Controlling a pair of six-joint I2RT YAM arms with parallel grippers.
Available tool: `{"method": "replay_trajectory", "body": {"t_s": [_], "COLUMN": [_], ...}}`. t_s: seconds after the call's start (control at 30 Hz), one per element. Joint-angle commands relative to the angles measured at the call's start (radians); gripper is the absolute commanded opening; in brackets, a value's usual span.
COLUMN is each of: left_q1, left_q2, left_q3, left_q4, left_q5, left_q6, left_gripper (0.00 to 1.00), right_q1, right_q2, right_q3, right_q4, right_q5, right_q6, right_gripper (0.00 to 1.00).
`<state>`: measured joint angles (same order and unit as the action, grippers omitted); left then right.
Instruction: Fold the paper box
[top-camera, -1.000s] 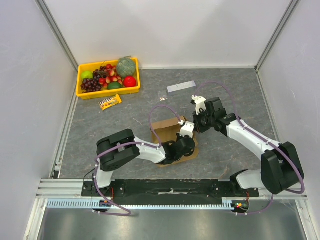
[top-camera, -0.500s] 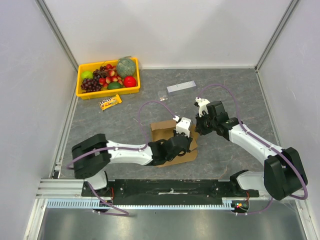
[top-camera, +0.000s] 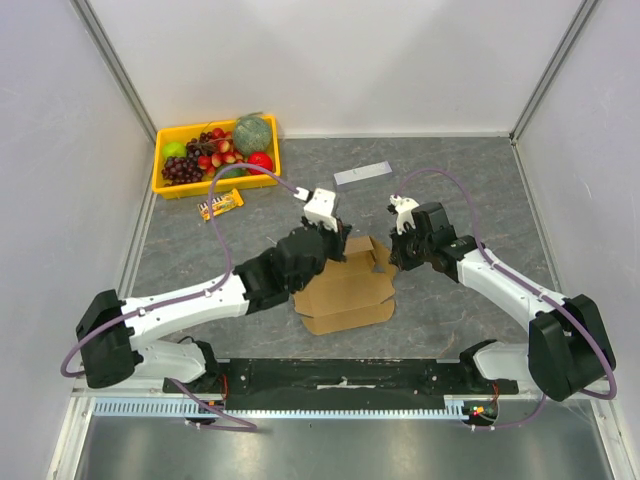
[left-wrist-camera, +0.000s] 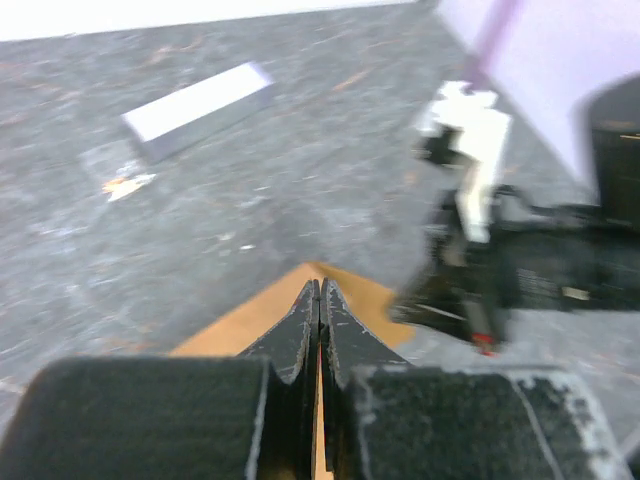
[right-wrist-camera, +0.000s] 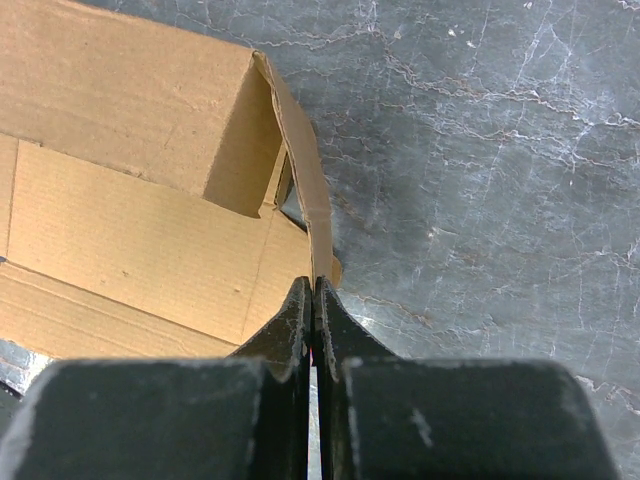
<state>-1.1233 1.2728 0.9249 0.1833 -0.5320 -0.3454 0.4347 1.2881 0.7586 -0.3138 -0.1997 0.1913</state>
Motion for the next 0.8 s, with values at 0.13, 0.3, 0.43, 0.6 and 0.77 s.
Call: {"method": "replay_trajectory", "body": {"t_s": [0.13, 0.3, 0.43, 0.6, 0.77], "left_q1": [0.148, 0.169, 0.195, 0.250, 0.275], "left_q2": [0.057, 0.082, 0.102, 0.092, 0.091], "left_q3": [-0.024, -0.031, -0.037, -0.080, -0.110], "left_q4": [-0.208, -0.246, -0.277, -0.259, -0.255], "left_q5": [0.101, 0.102, 0.105, 0.168, 0.221], "left_q6": [0.017, 0.013, 0.013, 0.006, 0.013], "left_gripper": [0.02, 0.02, 0.02, 0.04, 0.04], "right_q1": [0.013, 0.022, 0.035, 0.052, 0.064], "right_q2": [-0.019, -0.023, -0.018, -0.019, -0.021], "right_q3": [-0.001, 0.011, 0.030, 0.038, 0.039], "right_q4": [-0.004, -0.014, -0.033, -0.039, -0.041], "right_q5": [0.005, 0.000, -0.007, -0.017, -0.029], "right_q6": [0.016, 0.019, 0.017, 0.026, 0.043], "right_gripper": [0.02, 0.02, 0.03, 0.03, 0.04]}}
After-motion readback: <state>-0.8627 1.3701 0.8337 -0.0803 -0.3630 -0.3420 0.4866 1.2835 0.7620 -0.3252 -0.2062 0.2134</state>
